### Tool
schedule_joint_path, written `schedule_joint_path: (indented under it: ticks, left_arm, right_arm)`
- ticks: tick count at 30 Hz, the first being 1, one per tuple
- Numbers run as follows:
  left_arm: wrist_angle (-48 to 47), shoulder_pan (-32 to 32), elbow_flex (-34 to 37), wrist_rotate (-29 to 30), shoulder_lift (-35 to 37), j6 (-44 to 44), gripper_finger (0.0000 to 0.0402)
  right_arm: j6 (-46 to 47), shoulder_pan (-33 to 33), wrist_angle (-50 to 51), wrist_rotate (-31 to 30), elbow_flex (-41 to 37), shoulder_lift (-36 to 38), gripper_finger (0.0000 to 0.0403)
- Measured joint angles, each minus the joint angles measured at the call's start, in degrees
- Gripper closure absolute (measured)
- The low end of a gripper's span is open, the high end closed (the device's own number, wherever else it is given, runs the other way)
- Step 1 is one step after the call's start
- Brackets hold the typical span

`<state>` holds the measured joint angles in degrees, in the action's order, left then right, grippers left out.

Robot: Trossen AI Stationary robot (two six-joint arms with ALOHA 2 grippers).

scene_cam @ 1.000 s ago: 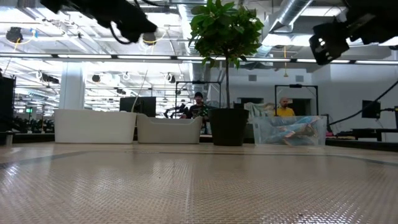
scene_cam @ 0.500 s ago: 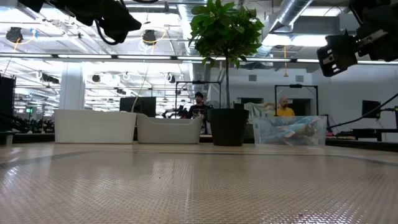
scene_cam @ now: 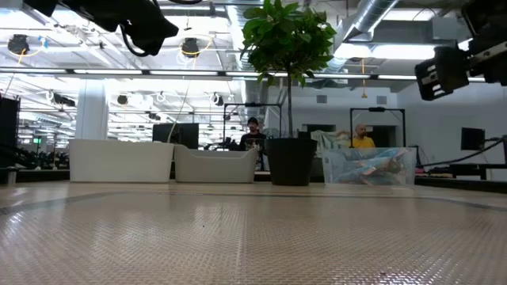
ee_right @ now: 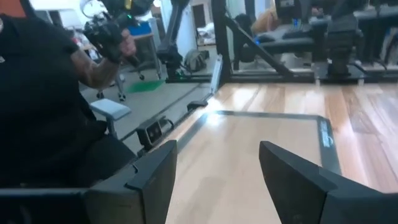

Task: Pick and place Granola Bars by type
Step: Return to Home Position

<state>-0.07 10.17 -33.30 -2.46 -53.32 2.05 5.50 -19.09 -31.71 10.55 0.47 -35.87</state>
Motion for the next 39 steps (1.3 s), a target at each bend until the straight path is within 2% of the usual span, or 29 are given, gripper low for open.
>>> schedule_joint_path:
  ticks: [12, 17, 21, 25, 27, 30, 39]
  left_arm:
    - [0.41, -0.02, 0.00, -3.24, -0.01, -3.29, 0.0219]
    - [1.33, -0.02, 0.00, -3.23, 0.07, -3.42, 0.0219]
    - [4.56, -0.03, 0.49, -5.58, 0.68, -3.52, 0.0219]
    - [18.75, -0.92, 8.47, -11.55, 5.04, -3.19, 0.0219]
    - [21.39, -1.51, 13.76, -8.86, 8.30, -6.21, 0.0219]
    - [23.80, -1.55, 18.09, -5.52, 11.56, -8.76, 0.0219]
    - [28.95, -1.40, 27.76, -5.88, 21.88, -9.56, 0.0219]
  right_arm:
    - [-0.71, 5.16, 21.54, -0.11, 0.00, 11.83, 0.0182]
    - [-1.07, 6.77, 29.00, -3.21, 0.00, 15.74, 0.0182]
    - [-2.05, 6.73, 30.25, -4.44, -0.02, 16.86, 0.0182]
    - [-2.50, 6.73, 30.30, -4.48, -0.02, 16.71, 0.0182]
    - [-2.50, 6.73, 30.30, -4.48, -0.02, 16.71, 0.0182]
    - [-2.25, 6.75, 30.30, -4.48, -0.02, 16.72, 0.0182]
    - [-0.99, 6.86, 30.30, -4.50, -0.04, 16.73, 0.0182]
